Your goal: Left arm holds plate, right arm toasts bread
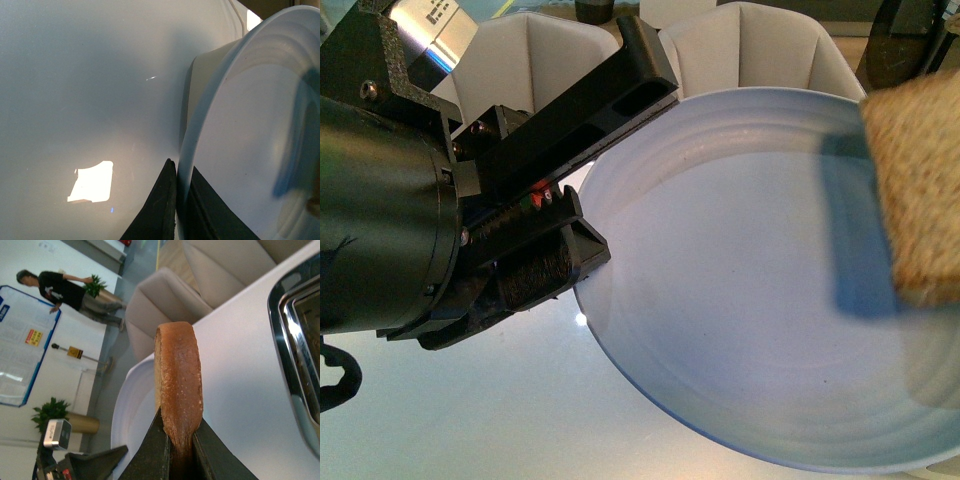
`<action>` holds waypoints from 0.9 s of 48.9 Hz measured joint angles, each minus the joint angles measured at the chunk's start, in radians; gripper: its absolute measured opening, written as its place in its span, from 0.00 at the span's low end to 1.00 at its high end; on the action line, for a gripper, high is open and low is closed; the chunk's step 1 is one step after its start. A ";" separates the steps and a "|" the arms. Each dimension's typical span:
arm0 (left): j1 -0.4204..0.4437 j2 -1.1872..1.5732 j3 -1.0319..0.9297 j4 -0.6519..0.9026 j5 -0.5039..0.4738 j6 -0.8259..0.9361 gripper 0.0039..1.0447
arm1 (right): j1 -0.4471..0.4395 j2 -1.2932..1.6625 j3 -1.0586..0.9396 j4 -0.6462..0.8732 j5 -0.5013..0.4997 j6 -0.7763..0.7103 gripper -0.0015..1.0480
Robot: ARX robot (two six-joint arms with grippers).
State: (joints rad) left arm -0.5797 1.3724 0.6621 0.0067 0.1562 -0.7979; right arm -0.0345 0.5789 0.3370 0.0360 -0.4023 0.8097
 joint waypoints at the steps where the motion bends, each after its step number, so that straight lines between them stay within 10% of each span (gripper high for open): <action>1: 0.000 0.000 0.000 0.000 0.000 0.000 0.03 | -0.008 -0.005 0.010 -0.006 0.002 -0.007 0.04; 22: 0.000 0.000 0.000 0.000 0.000 0.000 0.03 | -0.147 0.039 0.144 0.002 0.134 -0.346 0.04; 44: 0.000 0.000 0.000 0.000 0.000 0.000 0.03 | -0.066 0.395 0.150 0.228 0.314 -0.710 0.04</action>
State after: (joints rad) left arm -0.5800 1.3724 0.6624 0.0067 0.1566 -0.7982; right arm -0.1001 0.9741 0.4866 0.2638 -0.0883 0.0998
